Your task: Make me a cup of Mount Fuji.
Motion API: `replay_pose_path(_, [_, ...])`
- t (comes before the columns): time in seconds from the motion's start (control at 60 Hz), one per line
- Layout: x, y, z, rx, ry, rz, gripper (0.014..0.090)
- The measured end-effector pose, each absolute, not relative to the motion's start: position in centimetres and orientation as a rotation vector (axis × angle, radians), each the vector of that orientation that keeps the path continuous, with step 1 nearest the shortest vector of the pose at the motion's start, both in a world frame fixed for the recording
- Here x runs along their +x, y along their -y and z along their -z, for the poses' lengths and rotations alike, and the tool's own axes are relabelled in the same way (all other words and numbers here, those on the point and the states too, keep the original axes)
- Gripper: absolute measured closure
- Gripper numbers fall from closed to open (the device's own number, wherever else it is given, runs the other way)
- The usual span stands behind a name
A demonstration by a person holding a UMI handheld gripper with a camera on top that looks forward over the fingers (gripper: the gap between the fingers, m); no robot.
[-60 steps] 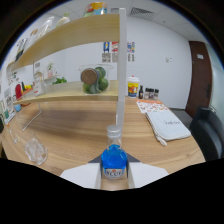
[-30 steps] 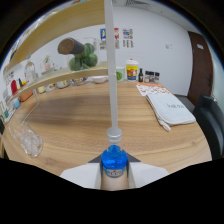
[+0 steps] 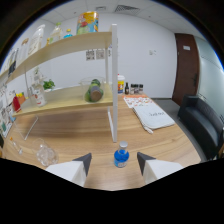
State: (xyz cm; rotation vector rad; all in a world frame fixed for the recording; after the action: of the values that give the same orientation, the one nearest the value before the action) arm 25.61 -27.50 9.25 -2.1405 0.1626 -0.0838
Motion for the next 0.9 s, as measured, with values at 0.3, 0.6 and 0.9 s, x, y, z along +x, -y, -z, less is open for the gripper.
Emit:
replay_pose_path(0.3, [11.1,28.5,-13.9,-2.079,-0.117,-0.041,0.0196])
replay_pose_path(0.6, [0.5,24.5,-23.4,-1.989,-0.058,-0.073,0.0196])
replay_pose_path(0.9, [-5.4,19.9,-38.5,-1.788,-0.016,-0.103,0.0193])
